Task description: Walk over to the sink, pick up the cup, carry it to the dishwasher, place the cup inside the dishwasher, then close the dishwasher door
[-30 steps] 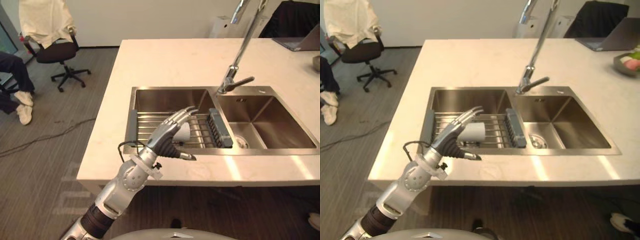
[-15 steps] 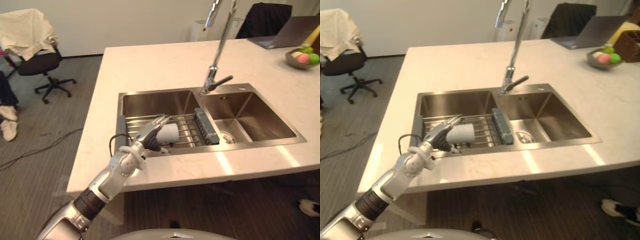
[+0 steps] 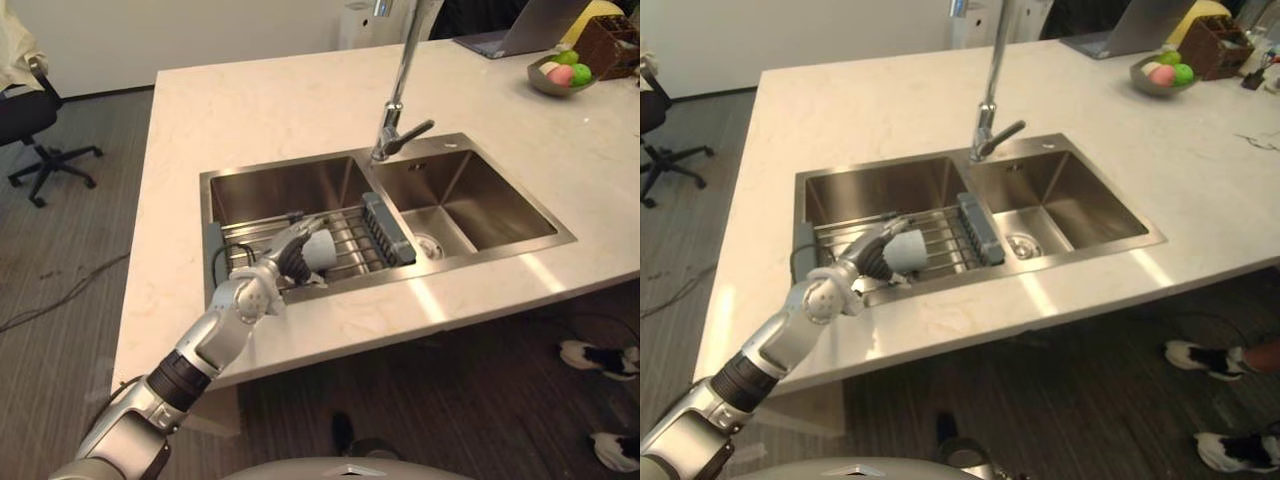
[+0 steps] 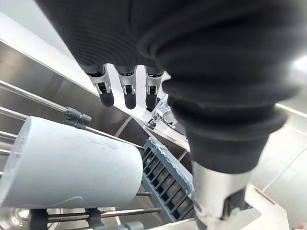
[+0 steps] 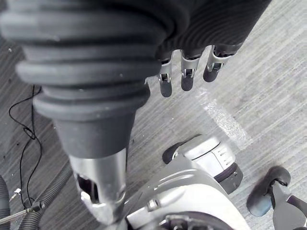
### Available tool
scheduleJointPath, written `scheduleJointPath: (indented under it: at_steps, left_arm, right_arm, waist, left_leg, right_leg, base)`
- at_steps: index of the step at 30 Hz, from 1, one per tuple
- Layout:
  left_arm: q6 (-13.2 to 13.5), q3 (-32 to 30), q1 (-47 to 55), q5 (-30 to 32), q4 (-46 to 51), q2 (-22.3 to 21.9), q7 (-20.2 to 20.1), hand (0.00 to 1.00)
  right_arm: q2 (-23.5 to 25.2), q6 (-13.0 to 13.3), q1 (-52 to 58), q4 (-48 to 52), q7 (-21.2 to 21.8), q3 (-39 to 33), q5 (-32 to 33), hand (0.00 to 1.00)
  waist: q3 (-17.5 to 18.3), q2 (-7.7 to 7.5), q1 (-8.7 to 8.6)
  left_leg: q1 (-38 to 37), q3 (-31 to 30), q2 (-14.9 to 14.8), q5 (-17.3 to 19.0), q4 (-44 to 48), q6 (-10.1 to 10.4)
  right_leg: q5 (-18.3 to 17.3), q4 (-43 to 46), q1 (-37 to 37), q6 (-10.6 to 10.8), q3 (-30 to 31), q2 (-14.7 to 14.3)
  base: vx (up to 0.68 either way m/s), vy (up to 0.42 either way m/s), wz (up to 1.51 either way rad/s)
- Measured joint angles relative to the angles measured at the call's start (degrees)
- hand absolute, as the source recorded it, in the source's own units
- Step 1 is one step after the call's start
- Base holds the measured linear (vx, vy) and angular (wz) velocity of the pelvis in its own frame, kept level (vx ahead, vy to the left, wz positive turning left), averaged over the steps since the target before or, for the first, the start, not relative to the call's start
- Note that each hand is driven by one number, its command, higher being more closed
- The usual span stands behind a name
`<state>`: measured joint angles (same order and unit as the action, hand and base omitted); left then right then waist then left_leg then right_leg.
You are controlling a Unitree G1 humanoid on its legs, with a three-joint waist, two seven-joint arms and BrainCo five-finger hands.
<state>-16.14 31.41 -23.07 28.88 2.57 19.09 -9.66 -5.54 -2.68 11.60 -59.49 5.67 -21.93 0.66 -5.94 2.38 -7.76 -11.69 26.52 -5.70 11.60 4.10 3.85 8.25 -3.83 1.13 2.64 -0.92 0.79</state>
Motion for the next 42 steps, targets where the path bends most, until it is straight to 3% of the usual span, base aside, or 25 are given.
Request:
scheduleJointPath:
  at_steps: [8,15,20,42]
  left_arm:
    - [-2.91,0.32,-3.02,0.63,-6.06,0.31,-3.72,0.00]
    - [-3.54,0.05,-5.62,-2.23,-10.35,3.04,-2.92,0.00]
    - [-3.56,-0.06,-5.64,-5.10,-11.74,3.70,-0.59,0.00]
    - [-3.99,-2.34,-7.79,-4.99,-19.43,4.38,1.34,0.00]
  right_arm:
    - [0.47,-0.02,1.51,-0.05,1.90,-4.08,0.00,0.00]
    - [0.28,0.15,1.69,-0.02,2.01,-6.52,-0.07,0.00]
    - [0.48,0.17,1.69,-0.13,2.14,-7.85,-0.12,0.00]
    - [0.94,0.57,1.82,-0.03,3.70,-10.35,-0.56,0.00]
  waist:
    - [0.07,0.72,-0.77]
    - [-0.14,2.40,-2.09]
    - [-0.20,2.57,-2.39]
    - [-0.89,2.98,-3.57]
  left_leg:
    - [-0.04,0.08,0.36,0.15,-0.09,-0.03]
    - [-0.88,0.20,0.76,-0.18,-1.55,0.06]
    - [-1.50,0.19,1.03,-0.39,-2.20,0.09]
    - [-2.51,0.32,1.17,-0.81,-3.29,0.17]
  right_leg:
    - [-0.16,0.17,0.20,0.26,0.08,0.26]
    - [0.11,-0.74,-0.21,0.47,-0.50,0.27]
    - [0.09,-0.76,-0.45,0.45,-0.85,0.42]
    - [0.01,-0.82,-0.92,0.54,-0.96,0.40]
  base:
    - [-0.04,-0.006,-0.01]
    - [0.00,0.000,0.00]
    - [-0.02,-0.002,0.01]
    - [-0.04,-0.016,0.00]
